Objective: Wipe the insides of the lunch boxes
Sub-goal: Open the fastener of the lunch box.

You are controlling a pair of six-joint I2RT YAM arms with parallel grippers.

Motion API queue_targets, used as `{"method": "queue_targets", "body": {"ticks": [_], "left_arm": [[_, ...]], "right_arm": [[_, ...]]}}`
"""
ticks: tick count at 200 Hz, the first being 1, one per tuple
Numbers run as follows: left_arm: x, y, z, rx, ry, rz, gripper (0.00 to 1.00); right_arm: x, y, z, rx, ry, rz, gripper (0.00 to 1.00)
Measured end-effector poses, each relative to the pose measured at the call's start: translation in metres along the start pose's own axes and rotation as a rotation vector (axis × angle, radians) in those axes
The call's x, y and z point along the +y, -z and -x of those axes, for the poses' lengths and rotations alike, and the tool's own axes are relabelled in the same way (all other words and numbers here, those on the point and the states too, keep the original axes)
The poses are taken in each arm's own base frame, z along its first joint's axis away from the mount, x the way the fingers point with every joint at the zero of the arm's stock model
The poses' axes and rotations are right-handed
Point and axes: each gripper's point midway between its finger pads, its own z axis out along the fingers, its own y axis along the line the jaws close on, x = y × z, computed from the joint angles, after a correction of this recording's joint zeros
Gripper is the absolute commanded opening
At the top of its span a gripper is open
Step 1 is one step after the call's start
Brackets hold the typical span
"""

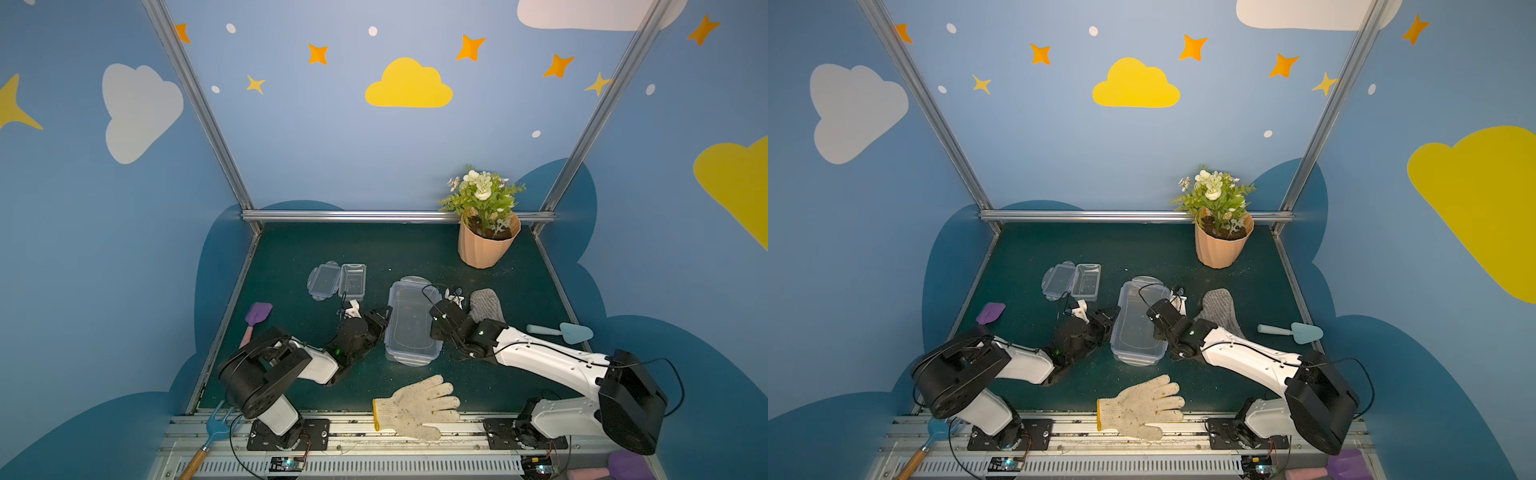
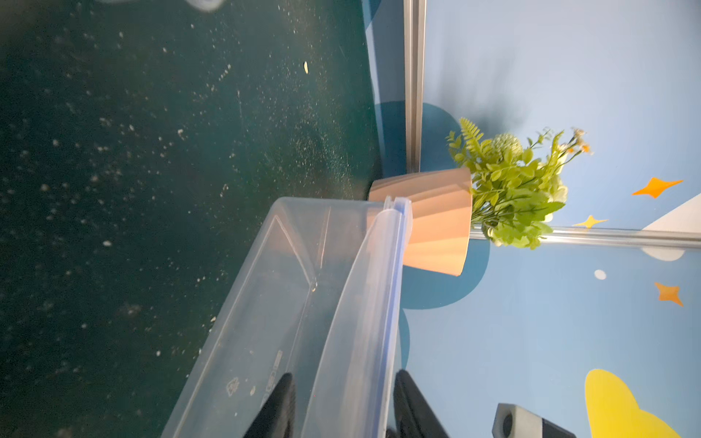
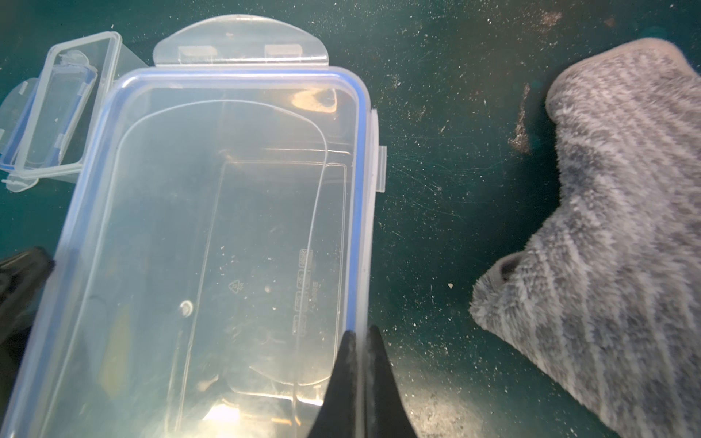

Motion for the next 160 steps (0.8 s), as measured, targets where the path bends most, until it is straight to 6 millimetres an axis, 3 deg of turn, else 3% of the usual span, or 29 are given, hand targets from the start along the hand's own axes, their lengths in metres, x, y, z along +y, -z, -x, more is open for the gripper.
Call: {"method": "queue_targets", "body": {"ticks": [160], "left_arm": [[-0.017,-0.004,-0.005,-0.003,0.03,-0.047,0.32]], "right_arm": [[-0.011,-0.001,-0.001,-0.007,0.014,-0.052,0.0]]}}
